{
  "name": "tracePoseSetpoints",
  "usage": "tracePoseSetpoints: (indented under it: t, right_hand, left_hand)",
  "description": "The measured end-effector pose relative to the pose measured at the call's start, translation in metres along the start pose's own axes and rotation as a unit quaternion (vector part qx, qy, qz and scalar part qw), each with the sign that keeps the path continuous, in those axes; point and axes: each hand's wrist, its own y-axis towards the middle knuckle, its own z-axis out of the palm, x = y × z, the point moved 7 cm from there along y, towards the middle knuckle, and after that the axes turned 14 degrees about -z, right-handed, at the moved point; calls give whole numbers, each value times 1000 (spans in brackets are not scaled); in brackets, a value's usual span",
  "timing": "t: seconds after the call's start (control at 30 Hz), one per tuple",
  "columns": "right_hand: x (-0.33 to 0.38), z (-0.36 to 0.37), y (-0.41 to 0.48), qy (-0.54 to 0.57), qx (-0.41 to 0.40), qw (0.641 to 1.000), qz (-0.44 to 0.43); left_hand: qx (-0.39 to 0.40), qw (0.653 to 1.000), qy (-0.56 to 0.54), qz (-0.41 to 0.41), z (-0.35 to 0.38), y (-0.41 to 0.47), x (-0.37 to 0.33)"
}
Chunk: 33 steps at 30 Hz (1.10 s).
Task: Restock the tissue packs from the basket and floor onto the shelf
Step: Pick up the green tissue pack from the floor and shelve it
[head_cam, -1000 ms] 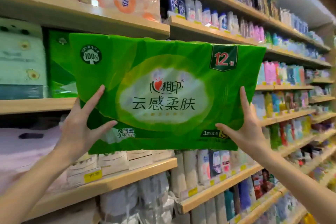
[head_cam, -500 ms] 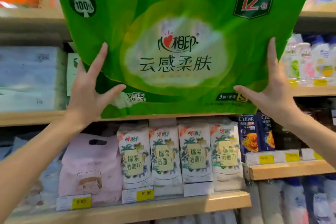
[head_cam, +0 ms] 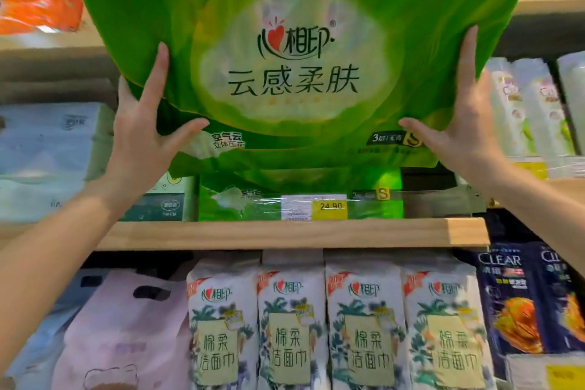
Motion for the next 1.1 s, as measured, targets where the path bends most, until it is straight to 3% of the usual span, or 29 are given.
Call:
tracePoseSetpoints:
  t: [0.13,0.37,0.6,0.9,1.1]
  right_hand:
    - [-4,22,-8,5,21,1000,19]
    - [-6,47,-37,38,118,991,58]
    - [-2,43,-55,24,107,989,95]
    - [12,39,-56,-46,147,978,140]
    - [35,22,-7,-197,95,976,-9]
  left_hand:
    - [18,1000,25,-2,15,-9,10]
    - [120,989,-7,-89,41,-39,55]
    - [134,987,-4,-91,35,-38,52]
    - [138,984,5,-116,33,-40,48]
    - [139,983,-16,-122,36,-40,51]
